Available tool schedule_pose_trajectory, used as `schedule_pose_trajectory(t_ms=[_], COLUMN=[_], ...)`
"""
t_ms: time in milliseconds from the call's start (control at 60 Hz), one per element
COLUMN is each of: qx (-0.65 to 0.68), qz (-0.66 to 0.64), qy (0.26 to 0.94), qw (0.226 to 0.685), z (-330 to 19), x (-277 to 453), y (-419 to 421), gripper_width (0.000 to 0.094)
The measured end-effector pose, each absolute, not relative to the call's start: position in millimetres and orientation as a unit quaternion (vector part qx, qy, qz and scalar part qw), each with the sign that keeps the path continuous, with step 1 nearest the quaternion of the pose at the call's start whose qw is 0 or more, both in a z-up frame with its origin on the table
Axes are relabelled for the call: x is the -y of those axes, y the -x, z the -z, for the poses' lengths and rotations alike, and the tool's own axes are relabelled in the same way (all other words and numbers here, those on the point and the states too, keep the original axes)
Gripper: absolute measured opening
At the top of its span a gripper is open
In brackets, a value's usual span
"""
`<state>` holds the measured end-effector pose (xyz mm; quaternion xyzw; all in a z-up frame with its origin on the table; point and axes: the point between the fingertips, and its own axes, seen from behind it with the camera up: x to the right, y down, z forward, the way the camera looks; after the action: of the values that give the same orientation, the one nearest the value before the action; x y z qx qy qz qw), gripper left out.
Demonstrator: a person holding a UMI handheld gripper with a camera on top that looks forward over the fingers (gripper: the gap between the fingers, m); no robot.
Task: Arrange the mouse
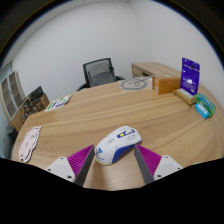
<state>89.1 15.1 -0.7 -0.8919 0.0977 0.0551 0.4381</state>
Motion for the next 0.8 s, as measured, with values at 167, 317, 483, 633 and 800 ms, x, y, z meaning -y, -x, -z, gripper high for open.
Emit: schedule_pose_trajectory(t_ms=[167,317,483,633,800], qx=[-0.073,-0.033,-0.028,-0.044,-0.034], qz=[-0.061,-0.042,0.000,0.009,-0.022], qy=[0.892,0.893,0.888,0.902,0.895], qw=[0.442,0.448,0.458,0.429,0.443], z=[4.0,6.1,12.6,10.1,-29.8], x=[-64.4,-101.2,-104.7,-100.3,-100.9], y=[-84.7,-75.3,-86.3,-88.3,2.3], gripper_width=[0.0830,0.0770,0.0464,0.0357,0.0350])
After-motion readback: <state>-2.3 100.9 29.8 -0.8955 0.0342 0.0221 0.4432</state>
